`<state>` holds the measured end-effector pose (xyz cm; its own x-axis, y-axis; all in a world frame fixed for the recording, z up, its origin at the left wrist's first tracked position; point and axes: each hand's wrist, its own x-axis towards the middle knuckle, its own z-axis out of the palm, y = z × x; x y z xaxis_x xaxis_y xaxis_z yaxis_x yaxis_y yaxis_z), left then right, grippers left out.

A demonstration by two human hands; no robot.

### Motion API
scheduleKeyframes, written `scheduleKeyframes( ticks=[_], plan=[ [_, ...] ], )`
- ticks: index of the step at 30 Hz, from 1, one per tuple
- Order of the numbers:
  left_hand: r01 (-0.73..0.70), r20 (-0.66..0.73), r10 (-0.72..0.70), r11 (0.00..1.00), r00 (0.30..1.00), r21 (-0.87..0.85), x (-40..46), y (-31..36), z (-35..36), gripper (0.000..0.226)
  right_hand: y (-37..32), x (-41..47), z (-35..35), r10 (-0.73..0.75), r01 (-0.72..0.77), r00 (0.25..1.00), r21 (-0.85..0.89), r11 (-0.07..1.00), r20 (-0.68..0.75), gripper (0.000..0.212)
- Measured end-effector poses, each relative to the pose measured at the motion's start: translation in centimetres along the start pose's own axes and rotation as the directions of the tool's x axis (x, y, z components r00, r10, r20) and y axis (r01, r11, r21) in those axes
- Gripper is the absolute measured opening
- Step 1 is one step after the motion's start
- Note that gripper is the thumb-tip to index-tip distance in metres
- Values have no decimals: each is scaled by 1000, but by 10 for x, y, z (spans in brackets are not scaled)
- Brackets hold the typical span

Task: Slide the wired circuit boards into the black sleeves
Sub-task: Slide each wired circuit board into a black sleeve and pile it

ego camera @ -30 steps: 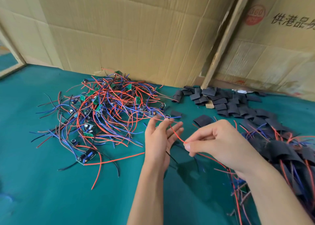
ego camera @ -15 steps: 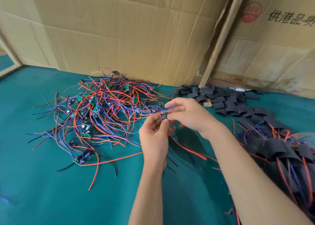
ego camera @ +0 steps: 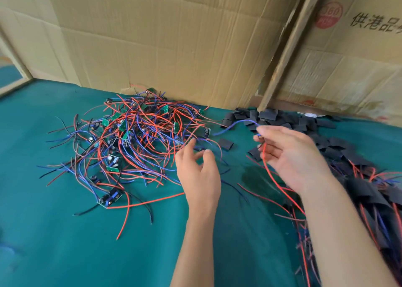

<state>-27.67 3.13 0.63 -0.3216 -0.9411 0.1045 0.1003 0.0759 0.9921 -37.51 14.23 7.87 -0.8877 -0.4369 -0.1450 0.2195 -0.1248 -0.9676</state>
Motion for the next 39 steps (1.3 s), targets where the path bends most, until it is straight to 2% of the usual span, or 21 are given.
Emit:
scheduleKeyframes(
  ticks=[3, 5, 6, 8, 10, 11, 13, 14, 15, 18, 20, 21, 22, 25, 28, 33, 37, 39],
  plan=[
    [-105, -157, 118, 991, 980, 87, -4, 4, -3, 8, -9, -9, -20, -7, 16, 998, 155, 988, -57, 8],
    [-130, -188, 140, 989, 972, 65, -4, 5, -5, 15, -11, -15, -23, -4, 6, 1000, 214, 977, -11, 11],
    [-126, -135, 127, 992, 983, 16, -3, 5, -5, 21, -10, -17, -21, -2, -8, 999, 205, 979, 49, 13],
    [-32, 100, 47, 989, 994, -141, -4, 6, -3, 22, -1, -20, -10, 14, -35, 983, 113, 993, 185, 15],
    [141, 369, -32, 953, 929, -270, -6, 7, 0, 19, 11, -21, 6, 12, 12, 963, -87, 996, 269, 16],
    [203, 449, -49, 932, 892, -302, -7, 7, 2, 21, 19, -19, 12, -26, 100, 961, -255, 962, 276, 18],
    [269, 502, -76, 907, 861, -323, -7, 4, 2, 22, 33, -11, 18, -147, 300, 946, -605, 737, 290, 19],
    [281, 498, -90, 904, 863, -322, -6, 2, 2, 21, 38, -9, 19, -192, 359, 931, -691, 627, 310, 19],
    [279, 489, -96, 907, 867, -316, -5, 0, 1, 21, 41, -8, 20, -217, 379, 925, -722, 579, 311, 19],
    [201, 456, -68, 947, 887, -249, -3, -3, 2, 19, 47, -2, 13, -315, 386, 917, -743, 547, 245, 18],
    [158, 439, -61, 969, 897, -189, -5, -4, 4, 16, 52, 7, 3, -374, 327, 907, -883, 337, 194, 23],
    [152, 440, -62, 973, 896, -171, -6, -4, 5, 15, 53, 10, -2, -338, 245, 929, -938, 244, 154, 31],
    [154, 448, -68, 975, 891, -159, -7, -5, 5, 14, 54, 13, -6, -289, 168, 951, -966, 195, 107, 38],
    [171, 466, -91, 976, 880, -131, -7, -7, 7, 17, 61, 14, -10, -231, 92, 971, -984, 153, 55, 41],
    [148, 477, -83, 984, 875, -101, -8, -7, 7, 18, 61, 12, -7, -309, 97, 951, -975, 201, 31, 31],
    [116, 405, -80, 991, 911, -63, -8, -8, 9, 18, 58, 7, -8, -438, 145, 897, -892, 429, -65, 23],
    [94, 337, -69, 994, 939, -60, -10, -9, 13, 12, 45, 2, -6, -393, 229, 915, -688, 688, -88, 25],
    [56, 318, -46, 998, 947, -22, -10, -10, 14, 14, 37, 0, -7, -357, 271, 934, -604, 749, -23, 29]
  ],
)
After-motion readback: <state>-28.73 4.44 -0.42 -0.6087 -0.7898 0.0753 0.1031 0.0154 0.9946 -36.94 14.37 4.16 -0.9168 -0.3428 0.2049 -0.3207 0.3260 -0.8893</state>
